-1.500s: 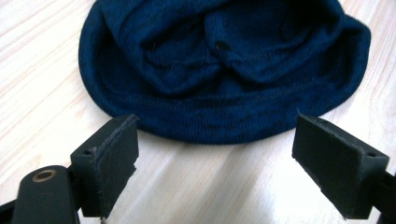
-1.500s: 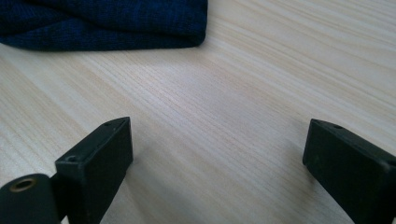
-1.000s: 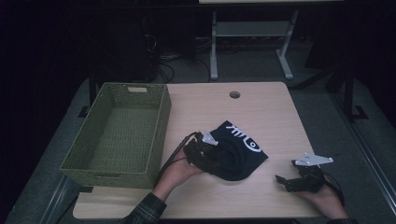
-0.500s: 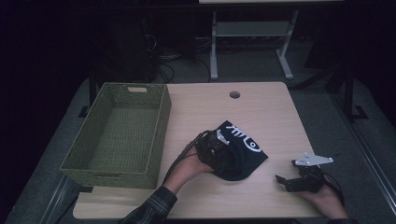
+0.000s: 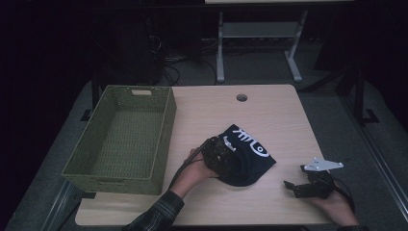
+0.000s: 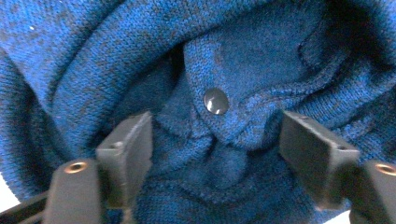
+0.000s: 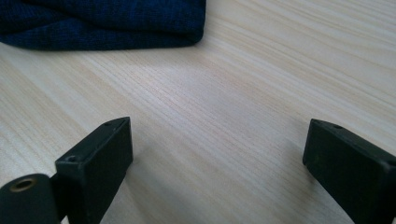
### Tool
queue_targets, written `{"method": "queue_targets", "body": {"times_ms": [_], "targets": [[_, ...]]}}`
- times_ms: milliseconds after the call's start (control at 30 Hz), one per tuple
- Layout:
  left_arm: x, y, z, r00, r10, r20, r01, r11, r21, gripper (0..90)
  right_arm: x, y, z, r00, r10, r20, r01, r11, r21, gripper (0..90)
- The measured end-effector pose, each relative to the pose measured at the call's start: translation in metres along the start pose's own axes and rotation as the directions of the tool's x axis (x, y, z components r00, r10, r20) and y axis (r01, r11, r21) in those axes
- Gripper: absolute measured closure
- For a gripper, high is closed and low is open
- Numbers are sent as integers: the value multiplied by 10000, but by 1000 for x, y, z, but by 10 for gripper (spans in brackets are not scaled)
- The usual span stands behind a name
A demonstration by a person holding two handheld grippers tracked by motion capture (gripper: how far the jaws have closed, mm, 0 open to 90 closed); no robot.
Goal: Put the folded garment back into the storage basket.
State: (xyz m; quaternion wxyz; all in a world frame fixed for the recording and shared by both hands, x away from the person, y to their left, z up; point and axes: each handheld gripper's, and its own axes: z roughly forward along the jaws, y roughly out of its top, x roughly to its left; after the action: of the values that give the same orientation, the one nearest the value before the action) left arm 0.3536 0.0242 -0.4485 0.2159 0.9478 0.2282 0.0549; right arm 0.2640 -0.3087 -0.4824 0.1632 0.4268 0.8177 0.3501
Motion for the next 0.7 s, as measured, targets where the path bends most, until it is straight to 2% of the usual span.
{"method": "queue_targets", "body": {"times_ms": [300, 333, 467, 700], "targets": [[4, -2, -3, 10000, 6, 18, -5, 9998, -182, 513, 0, 0, 0, 10000, -26, 16, 26, 10000, -16, 81], [4, -2, -4, 10000, 24, 24, -24, 9998, -206, 513, 0, 0, 0, 10000, -26, 16, 26, 10000, -17, 81], [6, -2, -4, 10000, -39, 49, 40, 9996, -289, 676, 0, 0, 0, 10000, -25, 22, 25, 10000, -19, 81], [11, -3, -5, 9994, -108, 323, 120, 9992, -378, 734, -1, 0, 0, 10000, -22, 31, 22, 10000, -42, 81]]}}
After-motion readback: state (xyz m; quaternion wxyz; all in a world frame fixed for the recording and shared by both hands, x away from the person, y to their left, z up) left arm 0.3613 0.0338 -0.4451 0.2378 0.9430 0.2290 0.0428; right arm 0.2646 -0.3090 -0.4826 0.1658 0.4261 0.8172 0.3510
